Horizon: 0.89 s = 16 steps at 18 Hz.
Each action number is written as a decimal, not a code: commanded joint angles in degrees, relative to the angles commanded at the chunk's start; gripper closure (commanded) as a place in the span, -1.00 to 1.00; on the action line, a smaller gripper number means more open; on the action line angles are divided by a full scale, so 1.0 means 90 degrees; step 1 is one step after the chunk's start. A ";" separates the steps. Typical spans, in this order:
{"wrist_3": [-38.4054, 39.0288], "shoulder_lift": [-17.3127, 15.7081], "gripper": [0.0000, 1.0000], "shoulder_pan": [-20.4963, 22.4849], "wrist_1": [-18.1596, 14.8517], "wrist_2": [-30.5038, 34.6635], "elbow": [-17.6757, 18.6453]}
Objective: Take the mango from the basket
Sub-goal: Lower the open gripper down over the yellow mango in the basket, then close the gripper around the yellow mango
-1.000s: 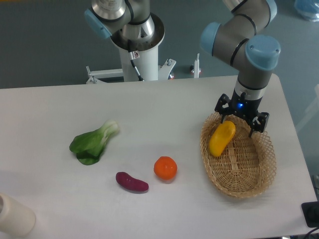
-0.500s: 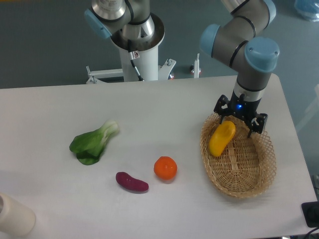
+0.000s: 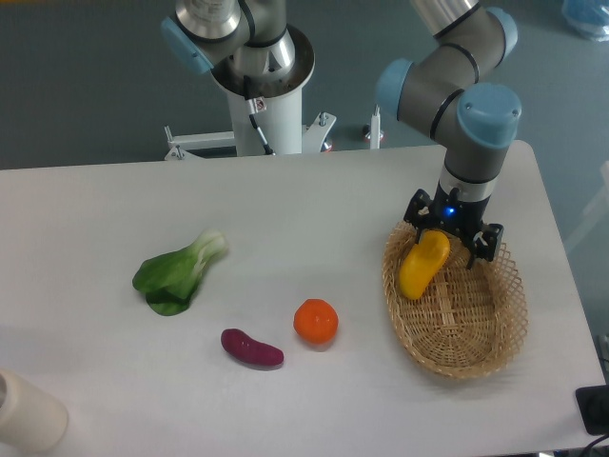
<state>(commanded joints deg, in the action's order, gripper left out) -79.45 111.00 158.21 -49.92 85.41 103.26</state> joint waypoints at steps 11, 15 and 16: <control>0.0020 -0.0029 -1.00 -0.0137 0.0215 0.0324 0.0460; 0.0020 -0.0009 -1.00 -0.0137 0.0273 0.0334 0.0450; 0.0029 0.0010 -1.00 -0.0147 0.0370 0.0334 0.0460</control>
<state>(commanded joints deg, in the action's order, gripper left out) -79.19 111.09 156.89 -46.59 88.42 107.40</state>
